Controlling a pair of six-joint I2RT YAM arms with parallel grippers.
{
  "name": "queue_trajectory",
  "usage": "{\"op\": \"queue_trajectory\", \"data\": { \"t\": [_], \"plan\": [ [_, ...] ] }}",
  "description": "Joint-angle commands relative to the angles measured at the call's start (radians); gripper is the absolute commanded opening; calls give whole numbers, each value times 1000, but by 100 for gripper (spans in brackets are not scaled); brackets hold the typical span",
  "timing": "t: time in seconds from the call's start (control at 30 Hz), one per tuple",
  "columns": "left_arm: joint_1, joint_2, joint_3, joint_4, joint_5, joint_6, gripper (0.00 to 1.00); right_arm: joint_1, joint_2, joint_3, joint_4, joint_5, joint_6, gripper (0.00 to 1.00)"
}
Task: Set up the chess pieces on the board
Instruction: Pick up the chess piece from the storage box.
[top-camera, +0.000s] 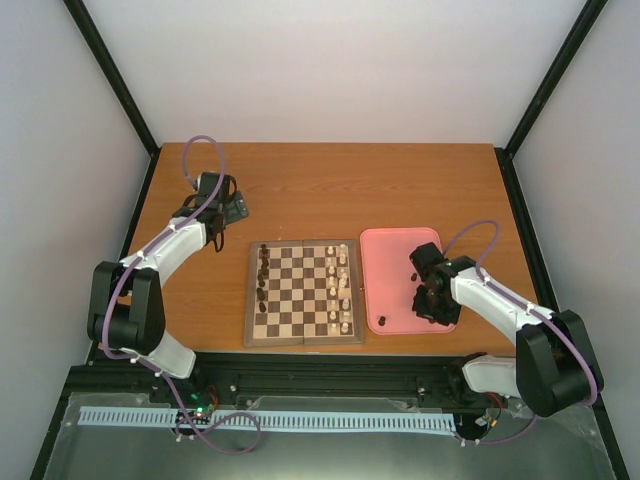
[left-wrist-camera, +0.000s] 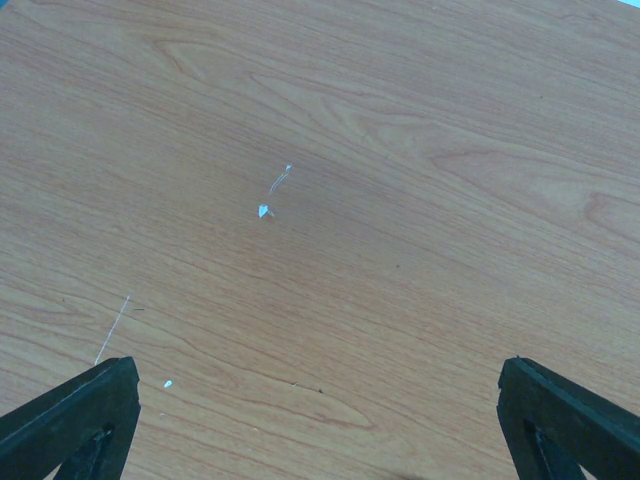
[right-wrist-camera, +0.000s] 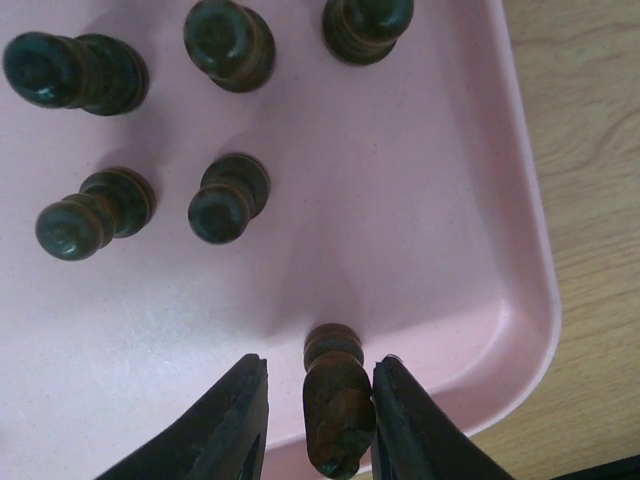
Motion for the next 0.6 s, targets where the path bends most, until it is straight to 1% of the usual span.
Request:
{"op": "queue_trajectory", "data": {
  "t": [0.0, 0.1, 0.3, 0.47, 0.57],
  "plan": [
    [-6, 12, 40, -1, -13, 15, 100, -11, -7, -9, 8, 0, 1, 30],
    [-6, 9, 38, -2, -13, 14, 100, -12, -11, -13, 5, 1, 0, 28],
    [-6, -1, 32, -3, -16, 14, 100, -10, -19, -28, 13, 0, 1, 15],
    [-6, -3, 34, -4, -19, 13, 100, -11, -31, -22, 21, -13, -8, 6],
    [-6, -3, 34, -8, -21, 13, 100, -11, -53, -5, 4, -21, -14, 4]
  ]
}}
